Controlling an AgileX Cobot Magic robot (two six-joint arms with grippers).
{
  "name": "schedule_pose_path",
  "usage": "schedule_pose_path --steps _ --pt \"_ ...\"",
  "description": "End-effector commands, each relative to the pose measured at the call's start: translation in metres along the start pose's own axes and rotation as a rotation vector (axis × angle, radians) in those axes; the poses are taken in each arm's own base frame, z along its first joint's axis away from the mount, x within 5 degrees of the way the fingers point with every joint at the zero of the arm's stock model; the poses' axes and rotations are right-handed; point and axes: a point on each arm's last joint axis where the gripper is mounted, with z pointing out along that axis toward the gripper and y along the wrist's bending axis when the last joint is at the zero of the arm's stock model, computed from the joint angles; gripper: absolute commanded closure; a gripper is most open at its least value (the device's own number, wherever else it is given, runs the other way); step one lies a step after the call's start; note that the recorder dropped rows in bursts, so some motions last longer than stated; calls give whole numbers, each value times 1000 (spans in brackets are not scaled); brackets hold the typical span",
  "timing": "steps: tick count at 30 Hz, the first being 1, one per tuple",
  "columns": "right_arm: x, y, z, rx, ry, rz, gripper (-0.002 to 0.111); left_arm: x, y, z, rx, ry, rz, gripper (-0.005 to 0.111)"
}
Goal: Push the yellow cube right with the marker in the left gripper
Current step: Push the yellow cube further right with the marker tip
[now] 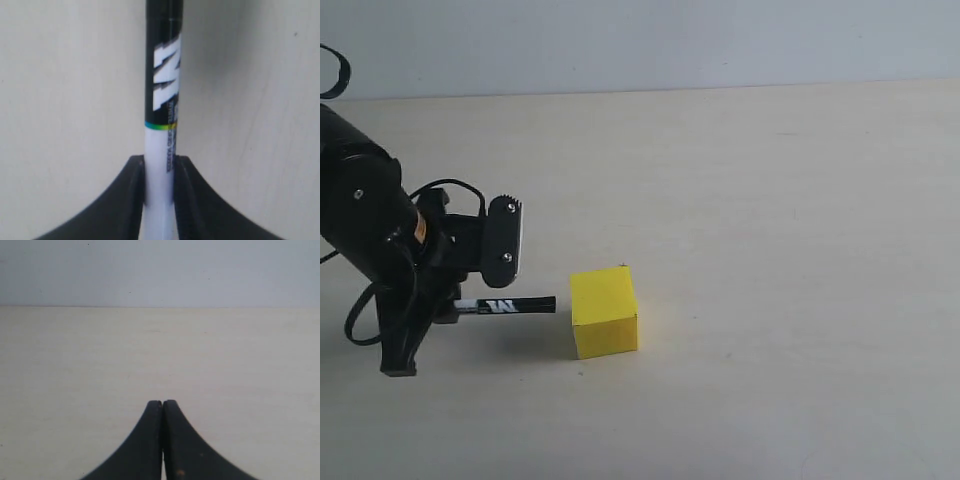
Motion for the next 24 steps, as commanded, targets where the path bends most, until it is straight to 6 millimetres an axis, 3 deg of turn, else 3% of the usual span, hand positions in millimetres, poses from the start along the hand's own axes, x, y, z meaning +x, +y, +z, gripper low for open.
schedule_pose_path --steps 1,15,24 --pt "1 0 0 6 -4 4 108 17 4 -1 9 95 -39 107" --pt "1 0 0 6 -4 4 108 8 3 9 24 36 -81 107" --pt "1 0 0 6 -4 4 108 -44 -7 24 28 -35 14 107"
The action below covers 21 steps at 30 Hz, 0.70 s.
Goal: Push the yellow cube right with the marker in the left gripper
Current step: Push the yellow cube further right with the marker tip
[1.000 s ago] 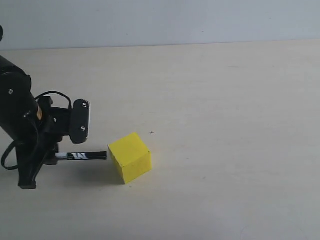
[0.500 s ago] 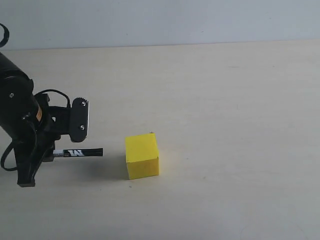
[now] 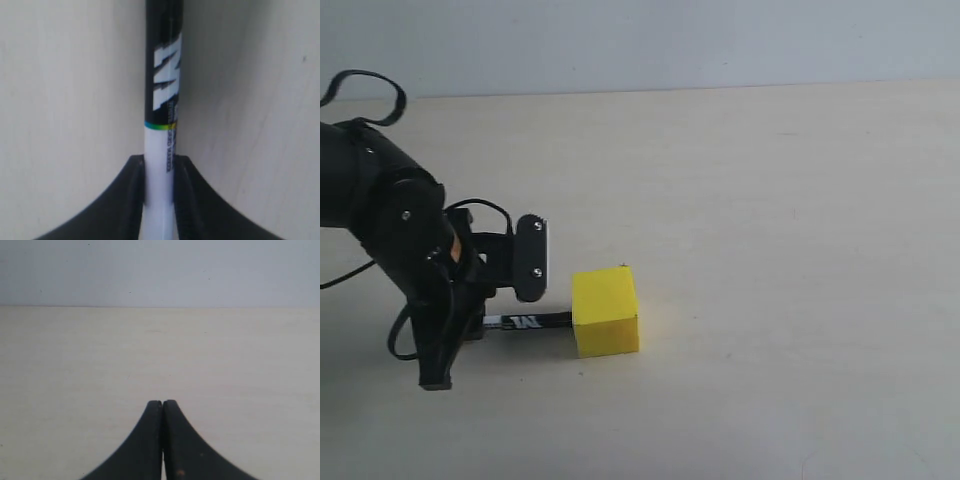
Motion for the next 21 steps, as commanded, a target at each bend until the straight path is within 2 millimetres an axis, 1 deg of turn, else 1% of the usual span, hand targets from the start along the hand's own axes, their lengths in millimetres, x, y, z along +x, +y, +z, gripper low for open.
schedule_pose_path --steps 1,3,7,12,17,19,21 --pt "1 0 0 6 -4 4 108 -27 -3 0 -13 -42 34 107" --pt "1 0 0 6 -4 4 108 -27 -3 -1 -7 -36 20 107" --pt "1 0 0 6 -4 4 108 -17 -2 0 30 11 -17 107" --pt "1 0 0 6 -4 4 108 -11 -5 0 72 68 -5 107" --pt "1 0 0 6 -4 4 108 -13 -3 0 51 43 -6 107" --pt "1 0 0 6 -4 4 108 -19 -6 0 51 24 -5 107" --pt "1 0 0 6 -4 4 108 -28 -13 -1 53 15 33 107"
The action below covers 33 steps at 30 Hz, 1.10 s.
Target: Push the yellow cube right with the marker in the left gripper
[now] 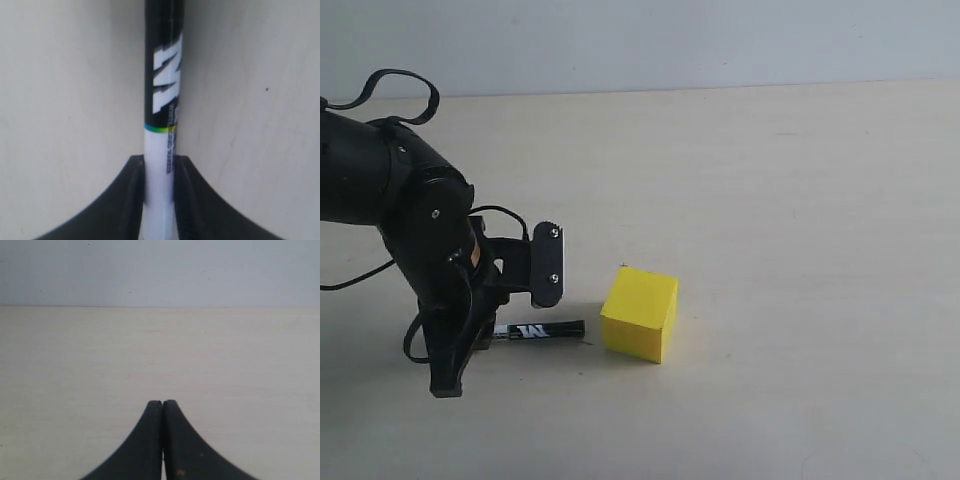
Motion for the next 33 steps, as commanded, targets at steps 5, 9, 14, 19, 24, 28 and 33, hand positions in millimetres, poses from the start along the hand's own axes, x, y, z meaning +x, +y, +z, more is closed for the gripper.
schedule_pose_path --steps 5,9,14,19,24,28,33 --pt "1 0 0 6 -4 4 108 -20 -13 -2 -6 -25 59 107" --pt "1 0 0 6 -4 4 108 -19 -14 -2 1 -17 38 107" --pt "1 0 0 6 -4 4 108 -27 -20 -3 -5 -31 65 107" --pt "0 0 0 7 -12 3 108 -29 -21 -3 -11 -41 69 107" --pt "0 0 0 8 -14 3 108 -23 -22 -9 14 -6 59 107" --pt "0 0 0 8 -14 3 108 -17 -17 -26 -31 -28 55 107" --pt "0 0 0 8 -14 3 108 6 0 -52 -101 -69 -34 107"
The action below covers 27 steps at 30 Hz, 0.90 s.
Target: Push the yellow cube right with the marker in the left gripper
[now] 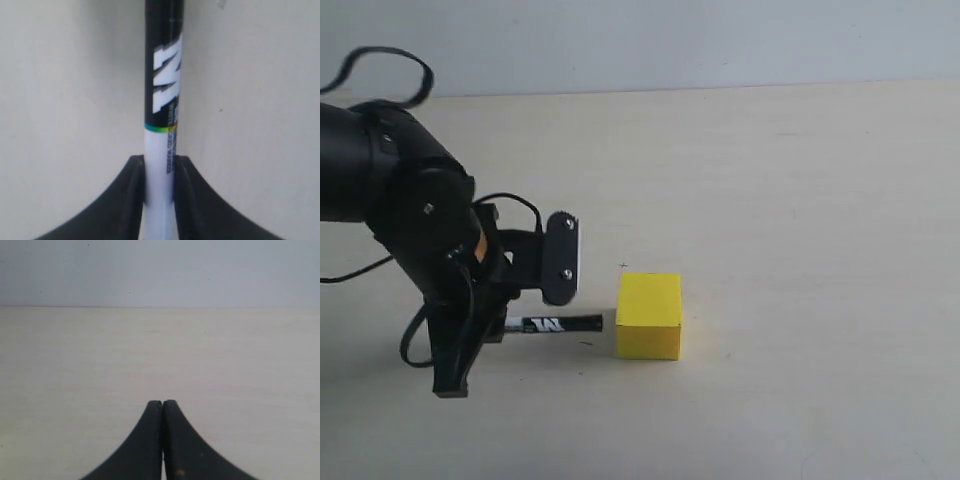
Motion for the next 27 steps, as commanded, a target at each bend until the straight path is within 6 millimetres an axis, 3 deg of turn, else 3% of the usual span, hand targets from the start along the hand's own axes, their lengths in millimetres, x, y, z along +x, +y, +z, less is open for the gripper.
schedule_pose_path --steps 1,5,14,23,27 --pt "0 0 0 8 -14 3 108 32 19 -28 -61 -10 -100 107" --pt "0 0 0 8 -14 3 108 64 28 -40 -46 34 -164 107" --pt "0 0 0 7 -12 3 108 71 19 -33 -9 84 -98 107" --pt "0 0 0 7 -12 3 108 69 14 -24 -22 34 -120 107" --pt "0 0 0 7 -12 3 108 48 6 -16 12 0 -99 107"
